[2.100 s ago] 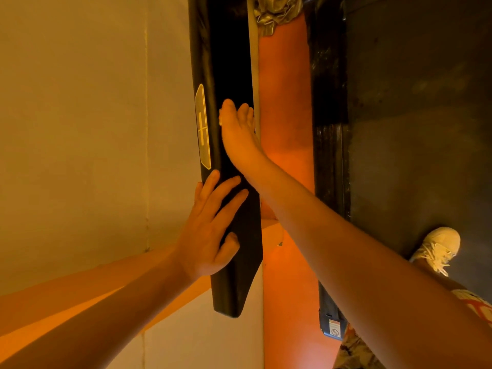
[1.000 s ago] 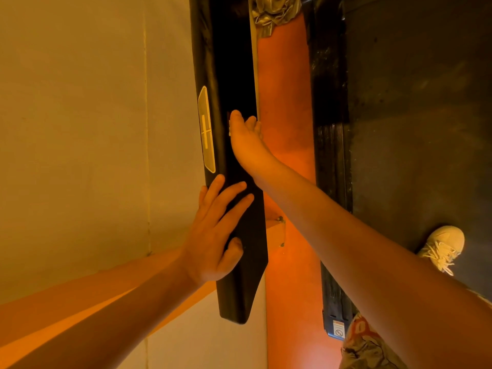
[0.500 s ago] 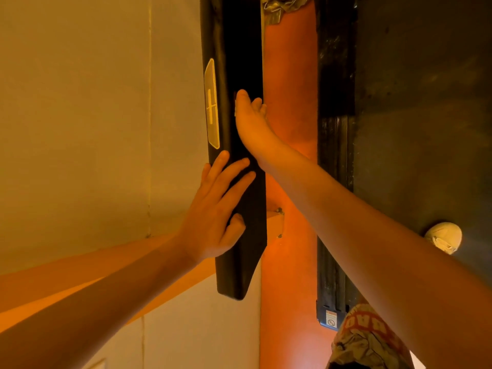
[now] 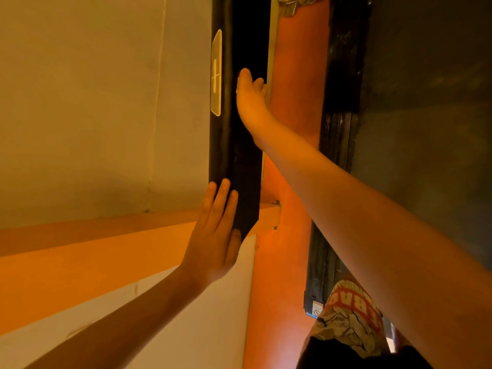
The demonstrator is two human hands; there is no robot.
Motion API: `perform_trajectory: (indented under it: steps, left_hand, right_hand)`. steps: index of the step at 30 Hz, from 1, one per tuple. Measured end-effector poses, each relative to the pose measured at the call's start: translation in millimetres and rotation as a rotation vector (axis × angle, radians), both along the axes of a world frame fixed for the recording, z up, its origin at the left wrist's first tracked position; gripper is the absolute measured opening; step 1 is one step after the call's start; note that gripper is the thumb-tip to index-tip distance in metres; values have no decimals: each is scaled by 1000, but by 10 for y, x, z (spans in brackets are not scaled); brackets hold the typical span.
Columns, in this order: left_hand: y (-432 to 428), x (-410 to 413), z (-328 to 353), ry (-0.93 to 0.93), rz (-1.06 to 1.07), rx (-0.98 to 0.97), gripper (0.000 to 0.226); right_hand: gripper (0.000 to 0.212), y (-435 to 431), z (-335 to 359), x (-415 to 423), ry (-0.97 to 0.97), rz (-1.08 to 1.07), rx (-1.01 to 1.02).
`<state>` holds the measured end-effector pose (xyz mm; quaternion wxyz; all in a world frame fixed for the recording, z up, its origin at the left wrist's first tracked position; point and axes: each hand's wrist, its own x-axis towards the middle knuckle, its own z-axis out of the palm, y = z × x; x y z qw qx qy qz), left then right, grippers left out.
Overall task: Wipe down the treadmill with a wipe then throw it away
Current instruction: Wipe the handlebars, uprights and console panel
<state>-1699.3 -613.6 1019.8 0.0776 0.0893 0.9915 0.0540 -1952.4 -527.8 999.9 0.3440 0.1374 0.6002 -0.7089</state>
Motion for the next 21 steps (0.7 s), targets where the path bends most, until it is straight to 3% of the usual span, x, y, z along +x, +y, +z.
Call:
perform_trajectory:
  steps: [9, 12, 21]
  left_hand:
    - [33, -17, -22, 4, 4, -43, 62]
    - [43, -11, -12, 10, 4, -44, 63]
    - [79, -36, -13, 37, 23, -53, 64]
  right_hand:
    - [70, -88, 46, 25, -56, -66, -73]
    - [68, -100, 80, 74, 7, -61, -112]
    - [69, -116, -90, 84, -54, -84, -77]
